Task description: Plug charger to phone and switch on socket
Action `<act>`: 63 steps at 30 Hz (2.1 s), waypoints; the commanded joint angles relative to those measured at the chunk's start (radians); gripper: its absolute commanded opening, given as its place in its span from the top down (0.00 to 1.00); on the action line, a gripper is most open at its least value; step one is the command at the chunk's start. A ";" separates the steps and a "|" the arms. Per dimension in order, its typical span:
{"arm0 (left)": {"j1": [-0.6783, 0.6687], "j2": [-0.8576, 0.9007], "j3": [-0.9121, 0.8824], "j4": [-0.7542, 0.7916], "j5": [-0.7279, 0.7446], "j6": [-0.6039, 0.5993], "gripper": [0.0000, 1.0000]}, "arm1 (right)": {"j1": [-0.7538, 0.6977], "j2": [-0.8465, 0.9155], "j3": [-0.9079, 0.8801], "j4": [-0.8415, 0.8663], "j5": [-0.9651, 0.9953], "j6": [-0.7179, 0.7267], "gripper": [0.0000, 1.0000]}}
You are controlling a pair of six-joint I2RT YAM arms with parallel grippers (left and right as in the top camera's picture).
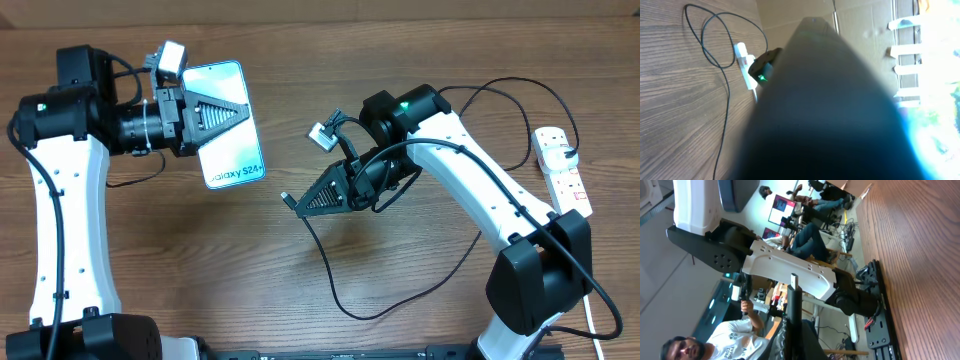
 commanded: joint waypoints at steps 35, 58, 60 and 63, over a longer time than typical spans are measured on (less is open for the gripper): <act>-0.008 -0.003 0.013 0.272 -0.161 -0.386 0.96 | 0.061 -0.026 0.056 0.667 -0.063 0.746 0.96; -0.008 -0.003 0.013 0.314 -0.159 -0.394 0.96 | 0.064 -0.026 0.056 0.887 -0.056 0.929 0.96; -0.008 -0.003 0.013 0.314 -0.154 -0.394 0.96 | 0.064 -0.026 0.056 0.898 -0.056 0.936 0.96; -0.008 -0.003 0.013 0.314 -0.152 -0.394 0.96 | 0.064 -0.026 0.056 0.901 -0.056 0.938 0.96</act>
